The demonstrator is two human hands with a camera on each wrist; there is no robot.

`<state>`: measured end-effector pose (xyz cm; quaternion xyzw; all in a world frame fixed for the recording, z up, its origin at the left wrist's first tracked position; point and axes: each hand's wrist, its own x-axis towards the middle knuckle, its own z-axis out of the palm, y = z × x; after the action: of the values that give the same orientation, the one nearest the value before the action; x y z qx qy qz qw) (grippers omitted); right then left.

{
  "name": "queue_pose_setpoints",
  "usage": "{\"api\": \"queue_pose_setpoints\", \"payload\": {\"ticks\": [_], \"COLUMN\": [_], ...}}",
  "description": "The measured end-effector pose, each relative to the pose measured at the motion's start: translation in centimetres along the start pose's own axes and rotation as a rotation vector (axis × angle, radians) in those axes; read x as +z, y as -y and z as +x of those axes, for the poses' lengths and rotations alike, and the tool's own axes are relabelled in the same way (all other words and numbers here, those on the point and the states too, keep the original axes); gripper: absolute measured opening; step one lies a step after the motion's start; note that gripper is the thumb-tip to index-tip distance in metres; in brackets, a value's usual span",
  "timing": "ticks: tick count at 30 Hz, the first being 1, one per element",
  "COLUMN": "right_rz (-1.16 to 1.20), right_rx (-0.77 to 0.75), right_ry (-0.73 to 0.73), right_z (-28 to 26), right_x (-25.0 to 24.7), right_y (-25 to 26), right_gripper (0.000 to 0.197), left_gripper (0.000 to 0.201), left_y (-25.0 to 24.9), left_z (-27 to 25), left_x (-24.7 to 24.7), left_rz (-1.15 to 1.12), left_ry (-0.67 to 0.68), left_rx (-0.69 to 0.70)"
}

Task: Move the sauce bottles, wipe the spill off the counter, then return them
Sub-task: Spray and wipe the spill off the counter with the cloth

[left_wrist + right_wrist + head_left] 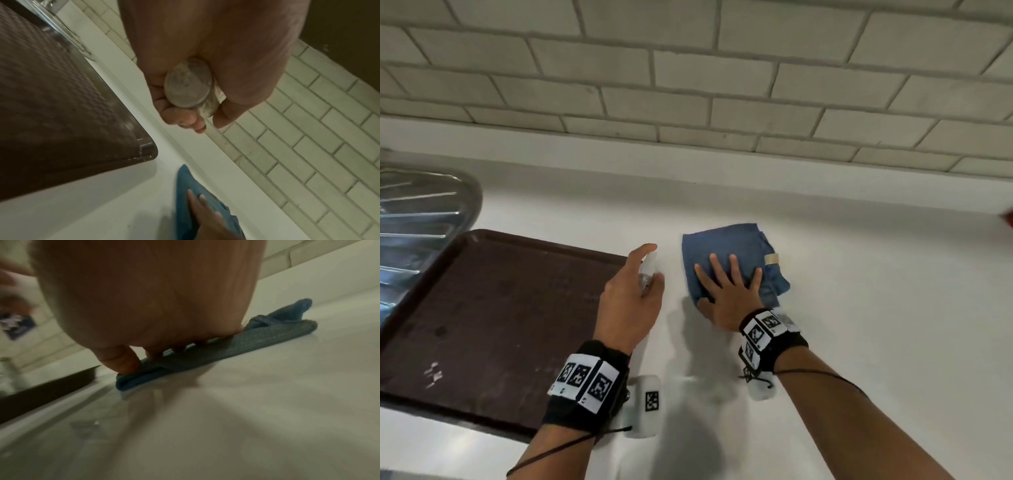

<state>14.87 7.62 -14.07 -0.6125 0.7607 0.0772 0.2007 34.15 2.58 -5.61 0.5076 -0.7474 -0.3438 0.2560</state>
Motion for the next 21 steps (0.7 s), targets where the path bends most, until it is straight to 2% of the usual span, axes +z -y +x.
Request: {"api": "queue_pose_setpoints", "payload": {"ticks": [2, 6, 10, 16, 18, 21], "right_rz": [0.005, 0.001, 0.038, 0.012, 0.003, 0.013], "right_rx": [-0.086, -0.238, -0.311, -0.064, -0.061, -0.100], "right_ry": [-0.033, -0.146, -0.153, -0.035, -0.029, -0.061], "right_z": [-3.8, -11.7, -15.9, -11.2, -11.9, -16.3], "right_x": [2.5, 6.7, 8.6, 6.0, 5.9, 7.6], "right_y": [1.8, 4.1, 1.9, -2.9, -2.6, -2.4], "right_gripper": [0.074, 0.069, 0.064, 0.074, 0.077, 0.074], "left_gripper": [0.045, 0.046, 0.047, 0.046, 0.045, 0.044], "left_y": [-0.6, -1.7, -2.5, -2.9, -2.9, -3.0], "left_z": [-0.5, -2.0, -4.4, -9.8, -11.8, -14.6], "left_x": [0.3, 1.6, 2.7, 3.1, 3.0, 3.6], "left_rz": [0.006, 0.007, 0.014, 0.055, 0.088, 0.094], "left_ry": [0.013, 0.061, 0.084, 0.041, 0.038, 0.058], "left_rx": [0.016, 0.021, 0.008, -0.010, -0.023, -0.042]}}
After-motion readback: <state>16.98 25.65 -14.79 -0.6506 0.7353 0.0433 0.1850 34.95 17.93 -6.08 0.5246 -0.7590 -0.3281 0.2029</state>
